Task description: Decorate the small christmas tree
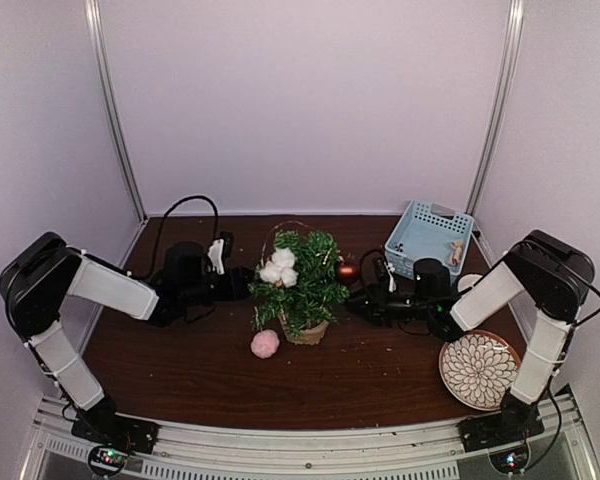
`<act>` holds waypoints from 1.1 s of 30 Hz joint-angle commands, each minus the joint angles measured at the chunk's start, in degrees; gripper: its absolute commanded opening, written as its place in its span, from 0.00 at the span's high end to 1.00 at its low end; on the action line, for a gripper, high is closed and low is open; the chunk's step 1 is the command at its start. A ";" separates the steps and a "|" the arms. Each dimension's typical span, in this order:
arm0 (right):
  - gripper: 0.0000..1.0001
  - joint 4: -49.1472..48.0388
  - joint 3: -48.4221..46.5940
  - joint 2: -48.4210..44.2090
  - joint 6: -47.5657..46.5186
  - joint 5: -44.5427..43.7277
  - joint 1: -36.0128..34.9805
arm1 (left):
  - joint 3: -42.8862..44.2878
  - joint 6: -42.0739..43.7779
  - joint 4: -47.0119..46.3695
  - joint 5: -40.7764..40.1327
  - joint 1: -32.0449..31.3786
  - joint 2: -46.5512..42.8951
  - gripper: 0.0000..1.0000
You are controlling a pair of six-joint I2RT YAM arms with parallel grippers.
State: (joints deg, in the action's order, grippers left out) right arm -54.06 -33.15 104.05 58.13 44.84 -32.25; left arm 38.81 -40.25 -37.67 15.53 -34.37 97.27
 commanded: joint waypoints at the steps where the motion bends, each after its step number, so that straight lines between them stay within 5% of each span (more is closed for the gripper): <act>1: 0.56 3.18 2.08 -3.99 -2.84 -2.32 2.36 | -2.75 3.68 6.80 -6.55 1.86 -8.91 0.51; 13: 0.40 10.04 0.88 -13.14 -7.41 0.89 9.47 | -10.45 16.26 27.18 -1.30 -0.66 -35.51 0.33; 17: 0.37 15.71 -2.80 -15.09 -10.38 1.52 10.18 | -11.56 20.58 30.10 -5.46 -6.88 -42.61 0.14; 21: 0.33 17.52 -5.52 -15.33 -11.16 3.63 10.89 | -8.44 24.57 34.45 -7.58 -12.01 -41.88 0.06; 33: 0.36 11.52 -9.73 -11.66 -6.00 6.75 10.89 | -3.29 23.64 30.80 -13.72 -13.53 -33.12 0.15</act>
State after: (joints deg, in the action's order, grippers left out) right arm -38.17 -40.97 90.24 48.86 49.69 -21.71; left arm 32.34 -16.84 -2.94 4.23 -47.79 61.89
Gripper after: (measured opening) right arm 0.664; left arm 0.859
